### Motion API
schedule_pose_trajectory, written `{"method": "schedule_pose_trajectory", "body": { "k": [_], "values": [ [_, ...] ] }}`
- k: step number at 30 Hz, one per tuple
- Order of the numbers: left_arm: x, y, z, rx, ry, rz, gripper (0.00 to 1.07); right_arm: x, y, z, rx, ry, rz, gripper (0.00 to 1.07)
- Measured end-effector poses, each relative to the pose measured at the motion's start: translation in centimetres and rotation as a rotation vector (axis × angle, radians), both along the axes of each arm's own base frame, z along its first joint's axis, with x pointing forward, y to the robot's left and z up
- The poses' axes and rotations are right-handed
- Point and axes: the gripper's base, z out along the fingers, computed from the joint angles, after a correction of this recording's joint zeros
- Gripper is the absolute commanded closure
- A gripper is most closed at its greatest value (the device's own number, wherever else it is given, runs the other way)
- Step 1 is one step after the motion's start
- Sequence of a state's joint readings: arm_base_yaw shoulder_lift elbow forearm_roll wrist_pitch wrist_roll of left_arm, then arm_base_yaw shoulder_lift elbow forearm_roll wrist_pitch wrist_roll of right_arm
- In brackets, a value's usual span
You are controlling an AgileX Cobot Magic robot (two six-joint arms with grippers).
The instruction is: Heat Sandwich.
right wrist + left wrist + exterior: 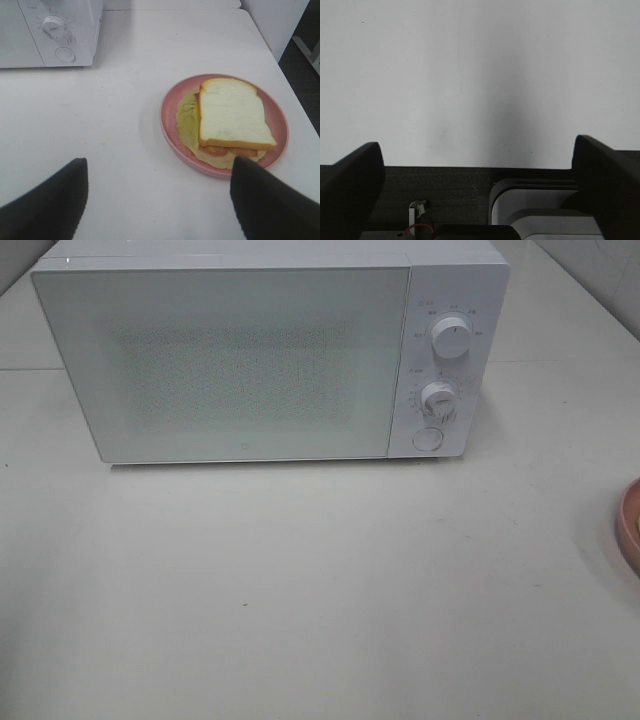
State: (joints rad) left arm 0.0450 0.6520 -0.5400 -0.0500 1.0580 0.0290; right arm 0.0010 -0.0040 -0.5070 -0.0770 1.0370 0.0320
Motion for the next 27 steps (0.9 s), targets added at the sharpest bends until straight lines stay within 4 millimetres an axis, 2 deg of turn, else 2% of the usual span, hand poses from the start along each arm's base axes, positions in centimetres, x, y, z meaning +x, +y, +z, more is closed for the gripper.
{"method": "schedule_pose_trajectory", "body": {
  "k": [3, 4, 8, 13, 15, 24, 27],
  "values": [
    [-1.0, 0.0, -0.4, 0.001, -0.029, 0.000, 0.10, 0.0, 0.0, 0.0, 0.000, 0.000, 0.000, 0.32],
    [-1.8, -0.1, -0.2, 0.006, -0.084, 0.000, 0.10, 0.0, 0.0, 0.0, 0.000, 0.000, 0.000, 0.32],
    [-2.9, -0.1, 0.3, 0.011, -0.160, 0.000, 0.10, 0.0, 0.0, 0.0, 0.000, 0.000, 0.000, 0.32],
    [-5.1, -0.2, 1.2, 0.017, -0.320, 0.000, 0.10, 0.0, 0.0, 0.0, 0.000, 0.000, 0.000, 0.32],
    [-5.4, -0.2, 1.2, 0.018, -0.340, 0.000, 0.10, 0.0, 0.0, 0.0, 0.000, 0.000, 0.000, 0.32],
    [-9.1, -0.4, 1.7, 0.030, -0.580, 0.011, 0.10, 0.0, 0.0, 0.0, 0.000, 0.000, 0.000, 0.32],
    [-9.6, -0.4, 1.7, 0.032, -0.612, 0.011, 0.10, 0.0, 0.0, 0.0, 0.000, 0.000, 0.000, 0.32]
  ]
}}
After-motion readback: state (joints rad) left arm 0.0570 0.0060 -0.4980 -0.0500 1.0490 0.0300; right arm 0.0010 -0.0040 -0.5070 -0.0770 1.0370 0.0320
